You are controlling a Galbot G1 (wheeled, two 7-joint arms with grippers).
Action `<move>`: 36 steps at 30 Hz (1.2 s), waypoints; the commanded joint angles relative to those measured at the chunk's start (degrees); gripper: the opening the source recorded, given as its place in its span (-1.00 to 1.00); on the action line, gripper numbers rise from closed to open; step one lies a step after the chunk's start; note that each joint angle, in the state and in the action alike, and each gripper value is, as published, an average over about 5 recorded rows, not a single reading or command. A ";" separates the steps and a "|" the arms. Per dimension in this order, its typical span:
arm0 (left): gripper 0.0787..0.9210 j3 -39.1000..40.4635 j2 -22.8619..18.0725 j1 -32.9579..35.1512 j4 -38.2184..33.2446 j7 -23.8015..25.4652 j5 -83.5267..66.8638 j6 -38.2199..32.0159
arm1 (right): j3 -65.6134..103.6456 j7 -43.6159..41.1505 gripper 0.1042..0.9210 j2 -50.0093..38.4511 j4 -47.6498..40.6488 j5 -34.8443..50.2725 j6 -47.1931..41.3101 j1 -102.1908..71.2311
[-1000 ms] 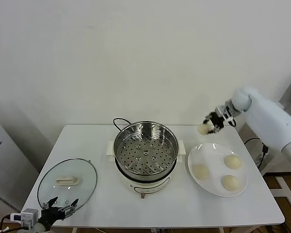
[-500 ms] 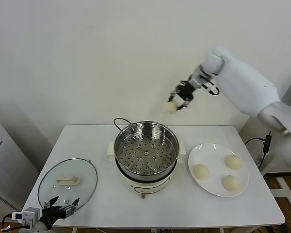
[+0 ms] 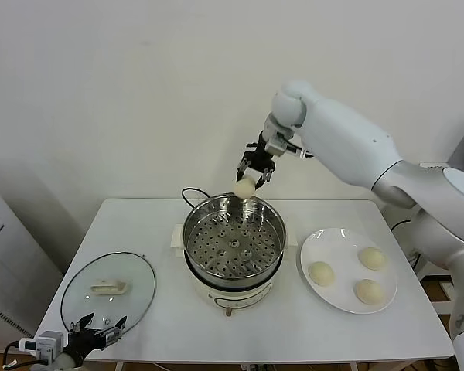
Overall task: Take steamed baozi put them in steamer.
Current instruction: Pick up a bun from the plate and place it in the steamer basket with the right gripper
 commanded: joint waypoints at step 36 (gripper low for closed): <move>0.77 -0.09 -0.15 0.30 -0.15 0.06 -0.07 -0.15 | 7.35 5.07 0.63 3.91 2.24 -22.54 2.80 -13.12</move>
